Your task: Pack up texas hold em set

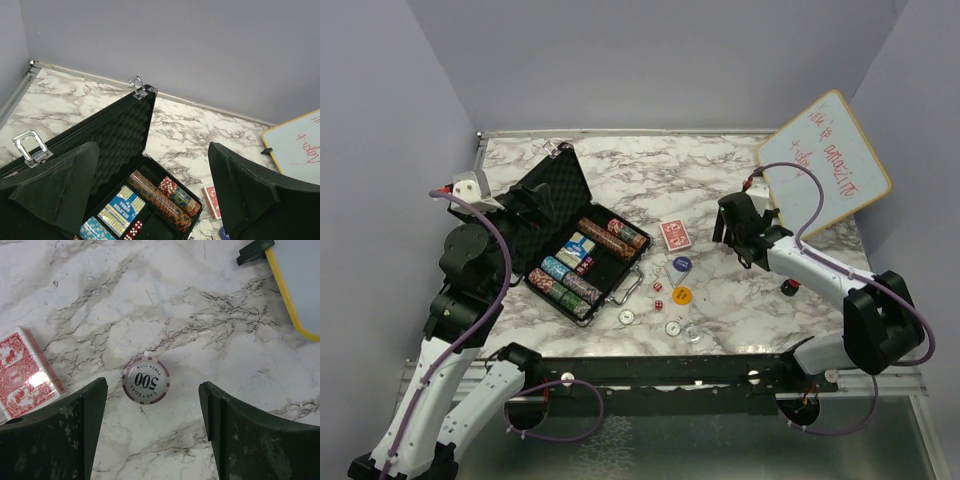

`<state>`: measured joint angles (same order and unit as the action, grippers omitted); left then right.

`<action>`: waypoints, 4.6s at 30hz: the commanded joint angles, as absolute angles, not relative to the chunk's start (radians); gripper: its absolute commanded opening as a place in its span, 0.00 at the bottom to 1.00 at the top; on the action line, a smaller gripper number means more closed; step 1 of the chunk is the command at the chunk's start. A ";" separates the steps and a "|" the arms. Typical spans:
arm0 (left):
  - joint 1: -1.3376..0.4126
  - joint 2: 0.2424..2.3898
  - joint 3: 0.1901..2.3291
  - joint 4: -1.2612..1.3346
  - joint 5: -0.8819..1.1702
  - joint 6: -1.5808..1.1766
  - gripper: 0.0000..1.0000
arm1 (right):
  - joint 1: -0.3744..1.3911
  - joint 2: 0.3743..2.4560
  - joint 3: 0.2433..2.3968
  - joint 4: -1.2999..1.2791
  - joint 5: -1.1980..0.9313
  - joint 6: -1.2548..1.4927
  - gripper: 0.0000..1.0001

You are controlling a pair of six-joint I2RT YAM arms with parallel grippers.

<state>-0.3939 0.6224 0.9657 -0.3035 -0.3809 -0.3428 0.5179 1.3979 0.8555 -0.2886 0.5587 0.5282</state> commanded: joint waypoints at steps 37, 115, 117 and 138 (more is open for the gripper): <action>-0.393 0.825 0.521 0.305 0.724 -0.810 0.99 | 0.501 1.226 0.859 0.043 -0.822 0.353 0.25; -0.595 0.692 0.514 0.230 0.155 -0.732 0.00 | 0.977 1.408 0.920 0.407 0.121 0.817 0.62; -0.595 0.679 0.506 0.235 0.141 -0.743 0.00 | 0.977 1.403 0.900 0.440 0.138 0.829 0.62; -0.595 0.593 0.457 0.259 0.080 -0.792 0.00 | 0.977 1.492 1.026 0.325 0.061 0.799 0.55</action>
